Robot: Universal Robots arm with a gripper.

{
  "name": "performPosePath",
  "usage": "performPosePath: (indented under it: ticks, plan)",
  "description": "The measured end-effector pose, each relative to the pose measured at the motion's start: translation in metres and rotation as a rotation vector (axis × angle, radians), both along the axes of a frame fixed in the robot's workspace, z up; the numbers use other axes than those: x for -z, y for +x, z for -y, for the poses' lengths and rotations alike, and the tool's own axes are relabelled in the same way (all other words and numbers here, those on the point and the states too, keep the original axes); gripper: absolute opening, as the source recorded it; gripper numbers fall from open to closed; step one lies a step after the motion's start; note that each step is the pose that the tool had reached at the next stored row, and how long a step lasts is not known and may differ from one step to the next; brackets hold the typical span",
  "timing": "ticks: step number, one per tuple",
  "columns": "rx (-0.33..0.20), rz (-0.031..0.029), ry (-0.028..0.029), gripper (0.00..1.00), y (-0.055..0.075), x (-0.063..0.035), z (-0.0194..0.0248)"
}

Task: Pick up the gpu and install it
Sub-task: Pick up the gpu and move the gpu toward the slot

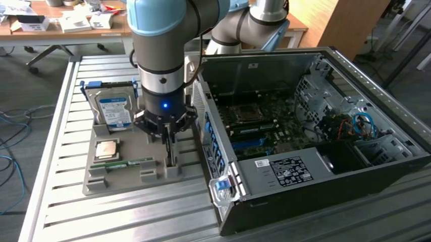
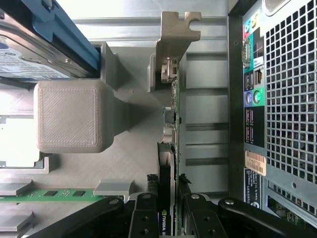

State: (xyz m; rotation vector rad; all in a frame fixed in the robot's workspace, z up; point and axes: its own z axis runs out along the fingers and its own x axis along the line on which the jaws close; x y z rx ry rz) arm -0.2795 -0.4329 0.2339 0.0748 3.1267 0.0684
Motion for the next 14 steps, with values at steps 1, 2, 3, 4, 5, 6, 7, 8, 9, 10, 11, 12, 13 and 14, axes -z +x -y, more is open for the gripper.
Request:
performPosePath:
  ticks: [1,2,3,4,5,6,7,8,9,10,11,12,13,14]
  plan:
    - [0.0,0.0,0.0,0.26,0.0,-0.0018,0.0]
    - [0.0,0.0,0.0,0.26,0.0,-0.0035,0.0]
    - [0.0,0.0,0.0,0.26,0.0,-0.0055,0.0]
    - [0.0,0.0,-0.0001,0.26,0.0,-0.0077,0.0]
    - [0.0,0.0,-0.0001,0.26,0.0,-0.0101,0.0]
    - [0.0,0.0,0.0,0.26,0.0,-0.0127,0.0]
    - [0.0,0.0,0.0,0.26,0.0,-0.0156,0.0]
    - [0.0,0.0,0.0,0.26,0.0,-0.0185,0.0]
    - [0.0,0.0,-0.0001,0.26,0.0,-0.0216,0.0]
    - [0.0,0.0,0.0,0.26,0.0,-0.0248,0.0]
    - [0.0,0.0,0.0,0.26,0.0,-0.0281,0.0]
    - [0.0,-0.0001,-0.0001,0.26,0.0,-0.0316,0.0]
    - [0.0,0.0,0.0,0.26,0.0,-0.035,0.0]
    - [0.0,0.0,-0.0001,0.26,0.0,-0.0383,0.0]
